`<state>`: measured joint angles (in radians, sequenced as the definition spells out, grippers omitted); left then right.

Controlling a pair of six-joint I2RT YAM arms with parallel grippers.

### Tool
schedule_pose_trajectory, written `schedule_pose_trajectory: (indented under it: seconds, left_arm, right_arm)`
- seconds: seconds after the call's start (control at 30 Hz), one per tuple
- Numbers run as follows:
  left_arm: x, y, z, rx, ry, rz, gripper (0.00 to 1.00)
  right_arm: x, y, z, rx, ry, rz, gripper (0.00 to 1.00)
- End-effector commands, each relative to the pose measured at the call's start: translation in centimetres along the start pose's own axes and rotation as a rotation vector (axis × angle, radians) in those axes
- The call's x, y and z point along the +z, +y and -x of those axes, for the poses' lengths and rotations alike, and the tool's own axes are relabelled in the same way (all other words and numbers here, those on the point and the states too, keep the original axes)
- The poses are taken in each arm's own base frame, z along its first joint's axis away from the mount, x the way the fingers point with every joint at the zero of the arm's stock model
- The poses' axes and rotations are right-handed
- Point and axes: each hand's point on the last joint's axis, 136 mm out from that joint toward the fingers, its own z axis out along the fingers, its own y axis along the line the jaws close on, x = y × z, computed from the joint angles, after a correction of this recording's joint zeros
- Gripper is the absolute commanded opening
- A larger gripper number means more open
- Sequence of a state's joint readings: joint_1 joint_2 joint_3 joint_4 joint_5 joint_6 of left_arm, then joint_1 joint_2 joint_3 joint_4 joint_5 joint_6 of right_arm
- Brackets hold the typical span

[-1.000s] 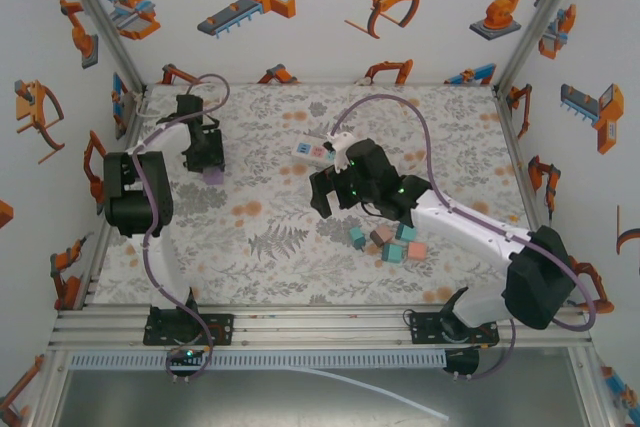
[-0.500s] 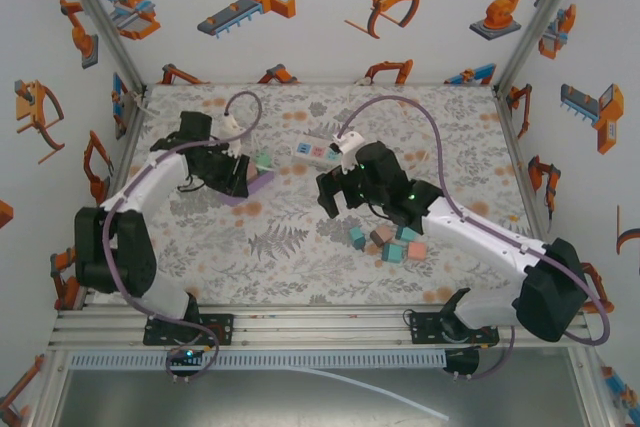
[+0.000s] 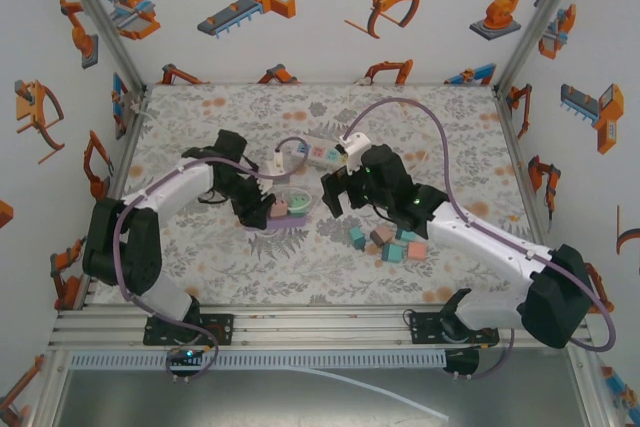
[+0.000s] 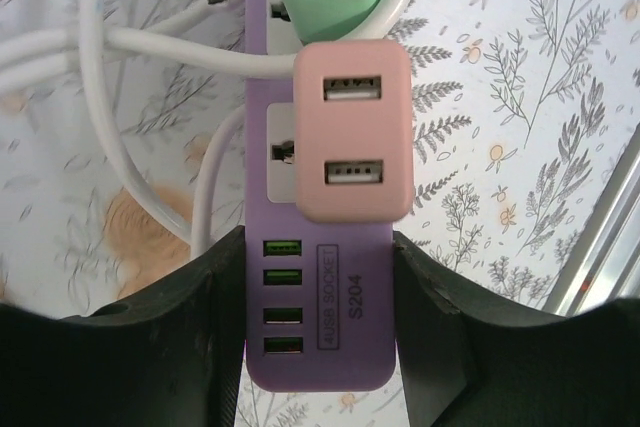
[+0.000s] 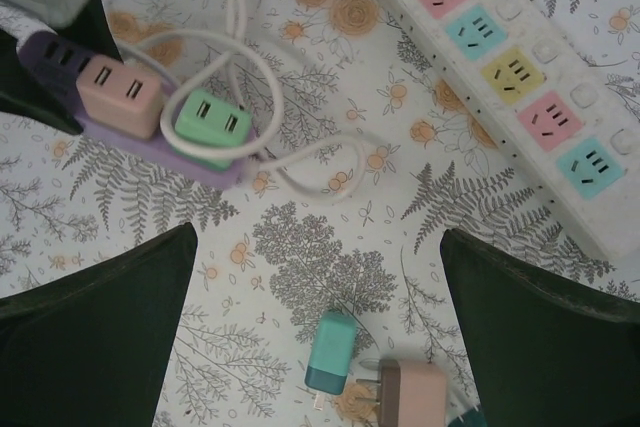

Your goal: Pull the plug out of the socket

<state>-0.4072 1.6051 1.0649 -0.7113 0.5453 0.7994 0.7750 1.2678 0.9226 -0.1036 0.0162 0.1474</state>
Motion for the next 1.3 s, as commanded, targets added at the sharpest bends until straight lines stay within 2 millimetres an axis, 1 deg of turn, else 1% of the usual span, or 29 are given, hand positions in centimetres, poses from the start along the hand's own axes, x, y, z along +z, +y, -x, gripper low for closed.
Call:
schedule_pose_trajectory:
  seconds: [0.0, 0.03, 0.1, 0.13, 0.2, 0.23, 0.27, 0.33, 0.4, 0.47, 0.57, 0.67, 0.7, 0.73, 0.77, 0.8, 0.87, 0.9, 0.93, 0.97, 1.03, 1.1, 1.17, 1.27]
  left_arm:
    - [1.5, -0.8, 0.8, 0.165, 0.008, -0.042, 0.51]
    - [2.0, -0.8, 0.8, 0.182, 0.021, -0.043, 0.51]
    - [2.7, -0.7, 0.7, 0.206, 0.040, -0.034, 0.55]
    - [2.9, -0.6, 0.8, 0.220, 0.039, -0.020, 0.60]
    - [2.9, -0.4, 1.1, 0.247, 0.018, 0.015, 0.75]
    - [2.7, -0.3, 1.5, 0.258, -0.007, 0.040, 0.83]
    - [2.4, -0.2, 1.8, 0.265, -0.023, 0.061, 0.87]
    - [1.2, -0.1, 2.7, 0.287, -0.061, 0.114, 0.96]
    - [0.1, -0.3, 3.3, 0.304, -0.085, 0.154, 1.00]
    - [-1.4, -0.7, 4.0, 0.311, -0.122, 0.194, 0.97]
    - [-4.1, -2.0, 5.4, 0.293, -0.214, 0.249, 0.97]
    - [-7.4, -2.8, 7.0, 0.234, -0.349, 0.347, 0.97]
    - [-8.8, -2.6, 7.5, 0.155, -0.409, 0.399, 0.97]
    - [-10.4, -2.0, 7.8, 0.035, -0.468, 0.457, 0.97]
    - [-11.7, -1.5, 7.8, -0.089, -0.512, 0.498, 0.97]
    - [-13.1, -0.8, 7.3, -0.259, -0.549, 0.548, 0.97]
    - [-14.6, 0.3, 4.9, -0.583, -0.563, 0.625, 0.97]
    - [-14.9, 0.5, 3.2, -0.756, -0.553, 0.652, 0.98]
    - [-14.7, 0.4, 1.5, -0.890, -0.529, 0.664, 0.99]
    - [-14.4, 0.1, 0.4, -0.977, -0.509, 0.664, 0.97]
    - [-13.2, -0.6, -2.1, -1.163, -0.463, 0.654, 0.91]
    - [-12.0, -1.1, -3.4, -1.281, -0.439, 0.628, 0.84]
    - [-11.0, -1.3, -4.3, -1.372, -0.434, 0.609, 0.77]
    - [-10.1, -0.9, -4.7, -1.416, -0.439, 0.605, 0.74]
  right_arm:
    - [1.0, -1.1, -0.4, 0.040, 0.006, -0.023, 0.99]
    - [1.4, -0.9, -0.8, 0.015, 0.019, -0.001, 0.99]
    - [1.9, -0.2, -1.8, -0.073, 0.037, 0.047, 0.98]
    - [2.1, -0.1, -2.2, -0.102, 0.041, 0.057, 0.98]
    - [2.4, -0.6, -2.7, -0.119, 0.053, 0.050, 0.98]
    - [2.6, -1.1, -2.8, -0.090, 0.060, 0.044, 0.98]
    - [2.7, -1.6, -2.7, -0.050, 0.062, 0.047, 0.97]
    - [2.8, -1.9, -2.2, 0.040, 0.055, 0.086, 0.93]
    - [2.7, -1.5, -1.4, 0.066, 0.033, 0.122, 0.91]
    - [2.6, -1.3, -0.9, 0.084, 0.010, 0.132, 0.91]
    - [2.5, -1.4, -0.1, 0.126, -0.016, 0.125, 0.91]
    - [2.8, -1.4, 0.1, 0.200, -0.018, 0.128, 0.90]
    - [3.0, -1.4, 0.0, 0.249, -0.005, 0.127, 0.88]
    - [3.1, -1.3, 0.0, 0.297, 0.014, 0.128, 0.86]
    - [3.2, -1.2, 0.0, 0.331, 0.035, 0.127, 0.85]
    - [3.2, -1.1, -0.1, 0.362, 0.064, 0.118, 0.85]
    - [3.3, -0.6, -0.2, 0.384, 0.103, 0.094, 0.83]
    - [3.5, -0.3, -0.3, 0.392, 0.120, 0.076, 0.82]
    - [3.7, -0.1, -0.4, 0.404, 0.136, 0.055, 0.79]
    - [4.0, 0.2, -0.5, 0.416, 0.155, 0.040, 0.78]
    - [4.7, 0.6, -0.9, 0.439, 0.201, 0.004, 0.77]
    - [5.5, 0.9, -0.9, 0.461, 0.222, -0.015, 0.77]
    - [6.1, 1.2, -1.0, 0.457, 0.243, -0.044, 0.77]
    - [6.6, 2.4, -0.4, 0.395, 0.265, -0.055, 0.77]
